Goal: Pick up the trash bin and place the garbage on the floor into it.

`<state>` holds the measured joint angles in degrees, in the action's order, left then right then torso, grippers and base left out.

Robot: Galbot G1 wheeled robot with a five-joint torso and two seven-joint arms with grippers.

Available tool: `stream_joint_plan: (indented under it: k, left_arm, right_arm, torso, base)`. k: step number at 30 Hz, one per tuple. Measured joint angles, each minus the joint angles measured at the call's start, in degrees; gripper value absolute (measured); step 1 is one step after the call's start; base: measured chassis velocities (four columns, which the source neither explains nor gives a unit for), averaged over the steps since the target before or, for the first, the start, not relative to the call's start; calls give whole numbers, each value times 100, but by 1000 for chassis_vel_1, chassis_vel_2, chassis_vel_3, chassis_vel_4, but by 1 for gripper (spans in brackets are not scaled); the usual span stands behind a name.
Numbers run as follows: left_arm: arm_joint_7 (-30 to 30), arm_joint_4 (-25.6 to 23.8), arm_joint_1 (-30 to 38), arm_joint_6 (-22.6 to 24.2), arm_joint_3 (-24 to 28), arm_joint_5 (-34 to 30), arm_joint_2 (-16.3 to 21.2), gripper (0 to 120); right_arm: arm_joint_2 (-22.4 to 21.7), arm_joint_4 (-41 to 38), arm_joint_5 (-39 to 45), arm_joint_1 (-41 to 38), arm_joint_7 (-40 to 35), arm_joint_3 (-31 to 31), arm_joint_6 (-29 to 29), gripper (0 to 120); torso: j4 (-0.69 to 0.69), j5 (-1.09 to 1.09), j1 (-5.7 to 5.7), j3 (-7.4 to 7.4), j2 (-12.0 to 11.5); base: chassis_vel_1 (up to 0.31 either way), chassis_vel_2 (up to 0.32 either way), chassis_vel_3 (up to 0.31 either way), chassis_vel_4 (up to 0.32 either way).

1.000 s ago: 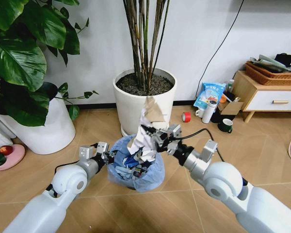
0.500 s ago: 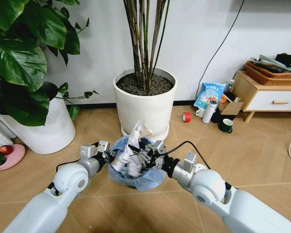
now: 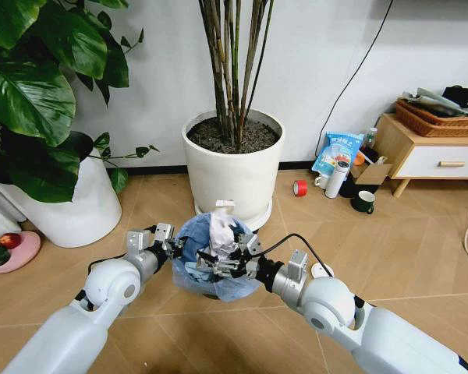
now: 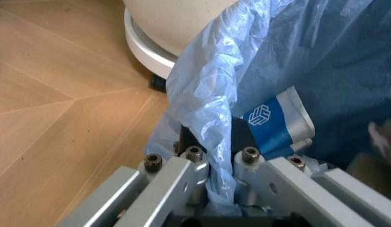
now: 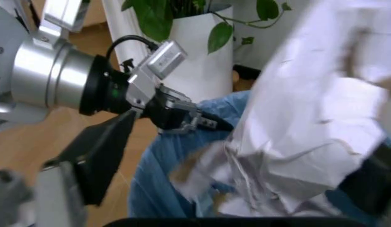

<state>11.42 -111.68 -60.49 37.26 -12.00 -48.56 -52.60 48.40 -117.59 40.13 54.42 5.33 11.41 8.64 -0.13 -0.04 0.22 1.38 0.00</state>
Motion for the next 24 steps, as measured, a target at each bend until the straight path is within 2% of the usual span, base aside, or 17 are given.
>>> stream_joint_plan:
  k: [4, 24]
  left_arm:
    - [-16, 34, 12, -12, -38, 8, -18, 0]
    - [-53, 104, 28, -56, -176, 29, -39, 0]
  right_arm:
    - [-151, -98, 72, 32, -25, -118, 59, 100]
    - [-441, -231, 81, 260, -47, -494, -5, 100]
  torso:
    - [0, 0, 0, 0, 0]
    - [0, 0, 0, 0, 0]
  base:
    - [0, 0, 0, 0]
    - [0, 0, 0, 0]
